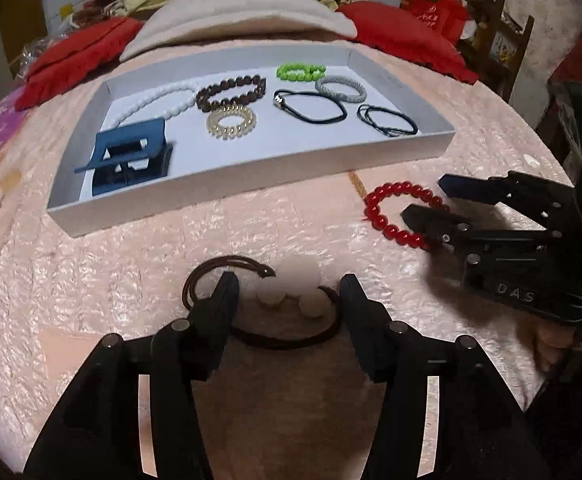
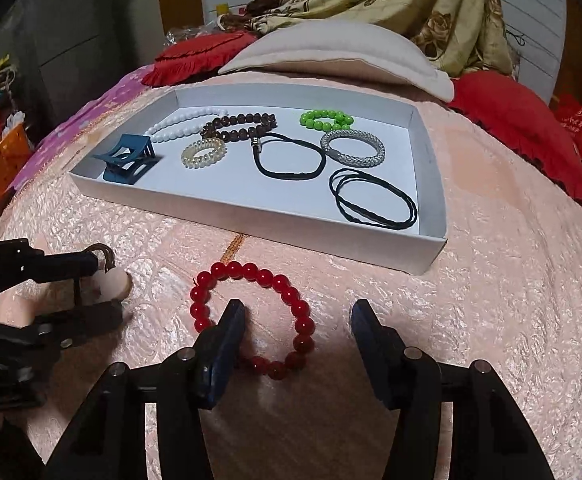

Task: Organize jewelry
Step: 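Grasp the brown cord hair tie with white flower charm with the left gripper, then grasp the red bead bracelet with the right gripper while the left gripper holds the charm hair tie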

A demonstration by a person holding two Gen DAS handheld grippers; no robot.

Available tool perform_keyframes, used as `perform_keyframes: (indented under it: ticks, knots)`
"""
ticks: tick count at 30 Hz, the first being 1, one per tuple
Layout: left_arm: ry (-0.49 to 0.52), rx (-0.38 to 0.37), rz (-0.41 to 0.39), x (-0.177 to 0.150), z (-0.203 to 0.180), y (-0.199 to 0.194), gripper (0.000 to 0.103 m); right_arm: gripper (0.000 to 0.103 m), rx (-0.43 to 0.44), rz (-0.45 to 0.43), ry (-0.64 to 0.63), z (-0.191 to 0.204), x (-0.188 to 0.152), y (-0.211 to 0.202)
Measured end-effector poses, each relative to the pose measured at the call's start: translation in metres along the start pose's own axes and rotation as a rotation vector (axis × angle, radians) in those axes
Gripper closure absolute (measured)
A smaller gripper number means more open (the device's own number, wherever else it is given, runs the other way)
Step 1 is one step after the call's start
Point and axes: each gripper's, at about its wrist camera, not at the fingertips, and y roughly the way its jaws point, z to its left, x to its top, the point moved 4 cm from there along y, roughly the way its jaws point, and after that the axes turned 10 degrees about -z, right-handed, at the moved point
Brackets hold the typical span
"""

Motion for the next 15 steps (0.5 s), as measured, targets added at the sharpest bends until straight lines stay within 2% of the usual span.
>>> perform_keyframes:
  ticks: [5, 6, 7, 11, 12, 15]
  knots:
    - [0.068, 0.03, -0.008, -0.0028, -0.0075, 0.0015, 0.05, 0.048, 0.016, -0.005, -0.02, 0.0043, -0.0006, 0.0]
    - [0.061, 0.027, -0.01, -0.003, -0.0064, 0.0013, 0.055, 0.048, 0.02, -0.006, -0.024, 0.0045, -0.0007, 0.0]
    - [0.057, 0.029, -0.019, -0.0024, -0.0059, 0.0007, 0.065, 0.048, 0.023, -0.006, -0.026, 0.0048, -0.0008, 0.0]
    - [0.045, 0.025, -0.023, -0.0017, -0.0047, -0.0002, 0.065, 0.049, 0.03, -0.006, -0.037, 0.0043, -0.0013, -0.0006]
    - [0.037, 0.025, -0.024, -0.0015, -0.0037, 0.0, 0.065, 0.05, 0.031, -0.007, -0.042, 0.0048, -0.0015, -0.0011]
    - [0.025, 0.025, -0.026, -0.0014, -0.0031, -0.0008, 0.065, 0.068, 0.044, -0.01, -0.057, 0.0073, -0.0021, -0.0034]
